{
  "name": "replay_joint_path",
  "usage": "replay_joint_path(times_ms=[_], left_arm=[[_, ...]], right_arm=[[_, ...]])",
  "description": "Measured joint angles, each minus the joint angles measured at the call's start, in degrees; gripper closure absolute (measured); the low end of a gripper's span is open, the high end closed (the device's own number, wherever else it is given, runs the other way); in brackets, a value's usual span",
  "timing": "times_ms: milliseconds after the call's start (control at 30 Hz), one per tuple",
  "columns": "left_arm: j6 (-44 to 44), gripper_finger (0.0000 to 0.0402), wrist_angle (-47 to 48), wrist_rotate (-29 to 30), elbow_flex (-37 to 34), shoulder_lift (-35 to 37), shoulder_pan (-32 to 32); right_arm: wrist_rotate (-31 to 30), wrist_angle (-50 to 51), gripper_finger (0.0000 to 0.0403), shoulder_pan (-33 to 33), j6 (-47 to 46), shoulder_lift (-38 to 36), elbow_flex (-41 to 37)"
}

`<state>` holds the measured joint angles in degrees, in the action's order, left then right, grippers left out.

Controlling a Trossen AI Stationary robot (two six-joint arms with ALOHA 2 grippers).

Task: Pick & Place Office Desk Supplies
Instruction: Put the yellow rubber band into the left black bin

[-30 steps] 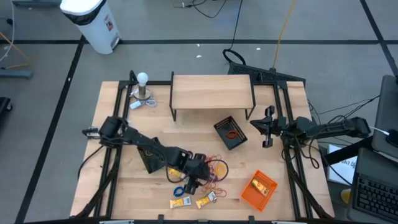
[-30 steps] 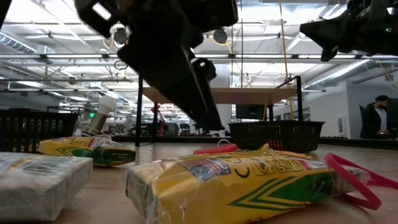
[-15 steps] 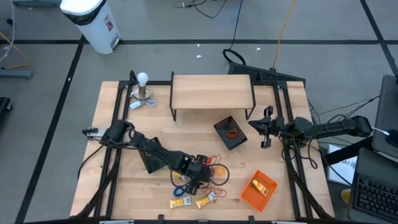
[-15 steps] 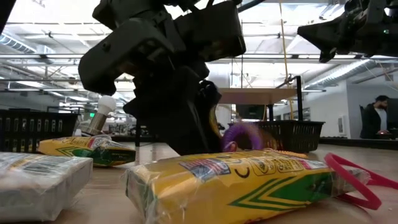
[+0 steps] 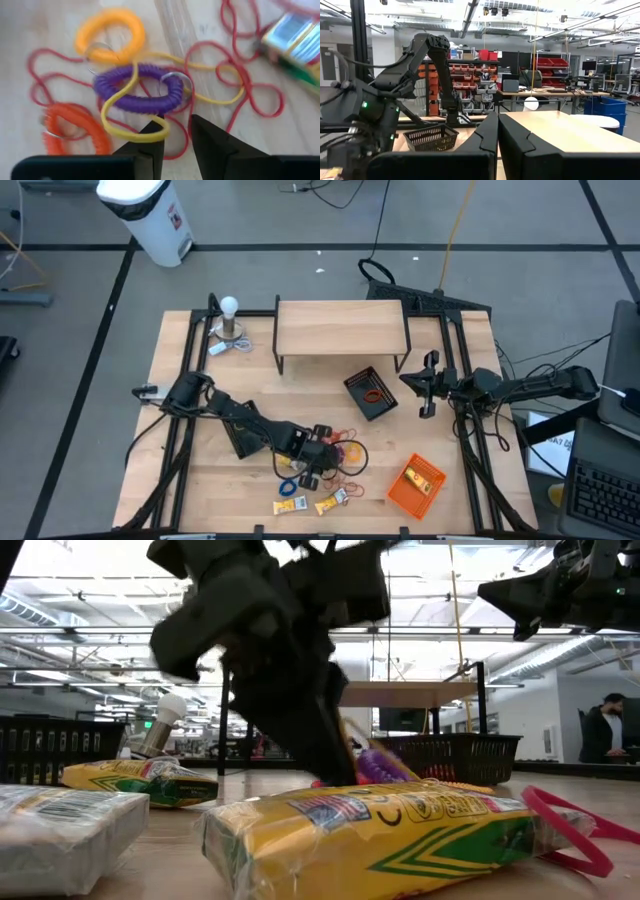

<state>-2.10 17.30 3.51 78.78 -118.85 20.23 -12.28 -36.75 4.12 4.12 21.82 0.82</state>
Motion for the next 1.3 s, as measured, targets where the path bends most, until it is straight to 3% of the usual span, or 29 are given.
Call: replay_joint_path(times_ms=[433, 533, 667, 967, 1300], left_arm=[[-3.6, 0.0288, 0.7, 1.9, 0.1, 4.6, -0.7], [-3.6, 0.0287, 0.7, 4.9, 0.0, 4.6, -1.0], [1.7, 0.0286, 0.8, 8.9, 0.0, 4.7, -1.0], [10.5, 0.0286, 2.3, 6.8, 0.1, 3.3, -2.5], [14.6, 0.0286, 3.2, 5.1, 0.1, 1.5, -3.8]], right_arm=[[0.1, -0.3, 0.0399, 0.0, -0.4, 0.0, 0.0], [0.1, -0.3, 0.0399, 0.0, -0.4, 0.1, 0.0], [0.1, -0.3, 0.0399, 0.0, -0.5, 0.0, 0.0], [0.1, -0.3, 0.0399, 0.0, -0.5, 0.0, 0.0], [0.1, -0.8, 0.0399, 0.0, -0.5, 0.1, 0.0]])
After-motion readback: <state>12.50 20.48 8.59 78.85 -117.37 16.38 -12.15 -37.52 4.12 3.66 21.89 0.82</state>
